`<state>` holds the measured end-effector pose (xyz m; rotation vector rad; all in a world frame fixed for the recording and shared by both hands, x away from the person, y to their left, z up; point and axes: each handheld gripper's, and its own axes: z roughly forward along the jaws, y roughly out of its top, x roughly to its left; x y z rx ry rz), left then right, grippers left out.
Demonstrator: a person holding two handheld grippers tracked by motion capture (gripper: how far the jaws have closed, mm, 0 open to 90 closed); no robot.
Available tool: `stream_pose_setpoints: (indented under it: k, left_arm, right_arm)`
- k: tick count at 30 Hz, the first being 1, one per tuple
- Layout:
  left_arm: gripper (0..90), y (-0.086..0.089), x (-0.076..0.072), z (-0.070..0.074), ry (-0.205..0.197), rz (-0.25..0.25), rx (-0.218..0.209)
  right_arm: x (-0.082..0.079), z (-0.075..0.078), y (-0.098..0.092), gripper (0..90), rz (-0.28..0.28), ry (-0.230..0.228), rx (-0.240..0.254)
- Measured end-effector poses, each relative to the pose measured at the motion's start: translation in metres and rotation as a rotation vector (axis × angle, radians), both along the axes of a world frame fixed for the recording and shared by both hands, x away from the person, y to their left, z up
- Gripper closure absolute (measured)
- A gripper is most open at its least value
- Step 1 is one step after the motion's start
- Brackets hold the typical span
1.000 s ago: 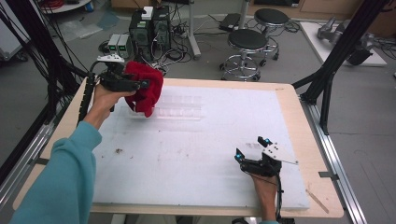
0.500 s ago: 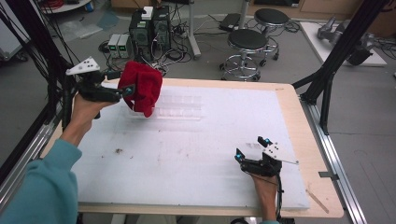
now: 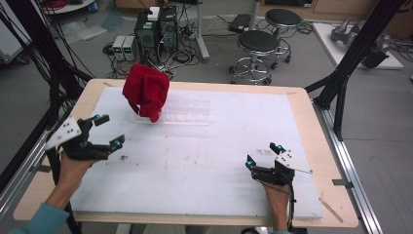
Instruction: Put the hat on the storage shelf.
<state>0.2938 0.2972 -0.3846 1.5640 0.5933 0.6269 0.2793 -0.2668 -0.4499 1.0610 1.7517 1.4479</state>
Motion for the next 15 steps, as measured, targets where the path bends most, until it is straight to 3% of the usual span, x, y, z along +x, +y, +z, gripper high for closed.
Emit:
stream_pose_setpoints:
  k: [2,5,15]
  left_arm:
    - [9.1,0.004,-0.008,-0.017,0.009,0.011,-0.013]
    - [9.1,0.007,-0.014,-0.035,0.036,0.042,0.008]
    - [9.3,0.008,-0.019,-0.058,0.032,0.075,0.041]
  right_arm:
    - [-0.001,0.0,-0.001,2.1,-0.001,-0.014,0.011]
    - [-0.002,-0.001,-0.002,2.1,-0.005,-0.02,0.025]
    - [-0.001,-0.001,-0.004,2.1,-0.007,-0.018,0.036]
